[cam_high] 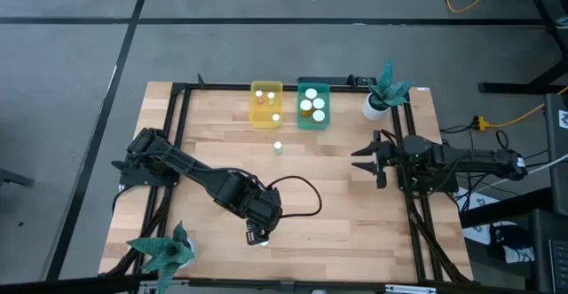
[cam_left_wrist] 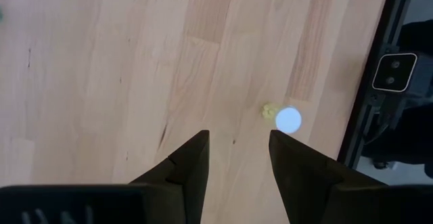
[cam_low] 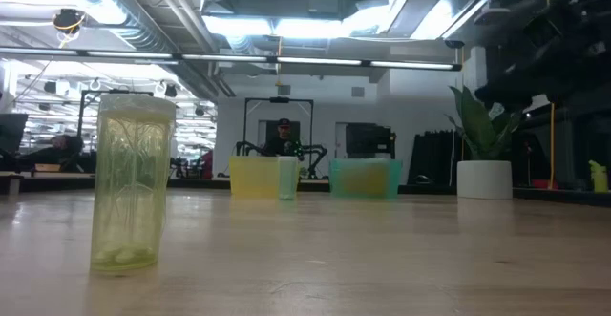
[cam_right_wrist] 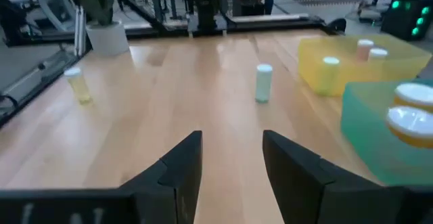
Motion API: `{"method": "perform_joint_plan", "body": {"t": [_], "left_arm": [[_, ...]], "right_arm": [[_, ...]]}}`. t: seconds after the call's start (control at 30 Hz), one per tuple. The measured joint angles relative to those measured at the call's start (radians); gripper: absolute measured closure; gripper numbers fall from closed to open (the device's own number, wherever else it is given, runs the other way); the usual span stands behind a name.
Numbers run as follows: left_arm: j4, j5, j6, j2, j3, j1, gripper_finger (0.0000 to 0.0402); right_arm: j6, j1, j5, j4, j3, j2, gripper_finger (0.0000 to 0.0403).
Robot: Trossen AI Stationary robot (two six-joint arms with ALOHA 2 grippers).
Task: Pick and place medicine bottles into bin by pill shape (circle, oval)
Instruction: Put the yellow tablet bottle into the yellow bin
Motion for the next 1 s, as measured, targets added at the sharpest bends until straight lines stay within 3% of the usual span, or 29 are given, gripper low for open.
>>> {"method": "perform_joint_plan", "body": {"t": [0.1,0.4,0.63,0.77,1.0], "left_arm": [[0.007,-0.001,0.0,0.0,0.0,0.0,0.0255],[0.024,0.002,-0.002,0.0,0.0,-0.011,0.0255],[0.024,-0.009,-0.003,0.006,0.0,-0.11,0.0255],[0.028,-0.043,-0.011,0.067,-0.001,-0.176,0.0255],[0.016,0.038,-0.05,0.207,-0.002,-0.187,0.0255]], "right_arm": [[-0.026,0.0,0.0,-0.036,0.0,-0.006,0.0245],[0.16,0.0,0.0,-0.054,0.0,-0.004,0.0245],[0.158,0.0,0.0,-0.053,0.0,-0.004,0.0245],[0.158,0.0,0.0,-0.054,0.0,-0.004,0.0245],[0.158,0.0,0.0,-0.053,0.0,-0.004,0.0245]]}}
